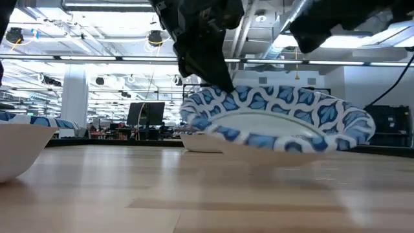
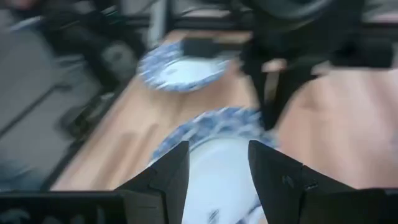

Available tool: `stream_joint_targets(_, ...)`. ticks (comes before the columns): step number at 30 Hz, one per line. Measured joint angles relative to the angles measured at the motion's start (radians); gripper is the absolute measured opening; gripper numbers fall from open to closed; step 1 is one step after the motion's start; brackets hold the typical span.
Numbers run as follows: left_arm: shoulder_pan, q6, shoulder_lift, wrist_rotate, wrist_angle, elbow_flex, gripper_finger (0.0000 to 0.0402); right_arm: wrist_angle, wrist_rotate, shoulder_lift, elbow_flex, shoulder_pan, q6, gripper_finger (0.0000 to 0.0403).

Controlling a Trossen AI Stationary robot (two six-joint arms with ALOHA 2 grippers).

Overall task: Nest bowls inside each other
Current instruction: Stack the white bowl on top of the other white bowl

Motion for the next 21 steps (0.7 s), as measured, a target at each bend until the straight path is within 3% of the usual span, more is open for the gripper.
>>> stream_joint_targets(4,0.03,0.019,-0.018,-0.024,-0.033,0.0,0.0,-0.027,0.143,-0.067,0.002,0.0,-0.011,0.0186)
stream_joint_targets(10,0.101,0.02,-0.089,-0.076,-0.09,0.0,0.0,-0.208,0.33,-0.129,0.0,0.0,0.1,0.0186)
stream_joint_targets(18,0.26,0.028,-0.239,-0.172,-0.144,0.0,0.0,-0.277,0.388,-0.129,0.0,-0.009,0.141,0.0186)
stream_joint_targets(21,0.336,0.03,-0.258,-0.172,-0.16,0.001,0.0,-0.279,0.468,-0.121,0.0,-0.022,0.142,0.0186)
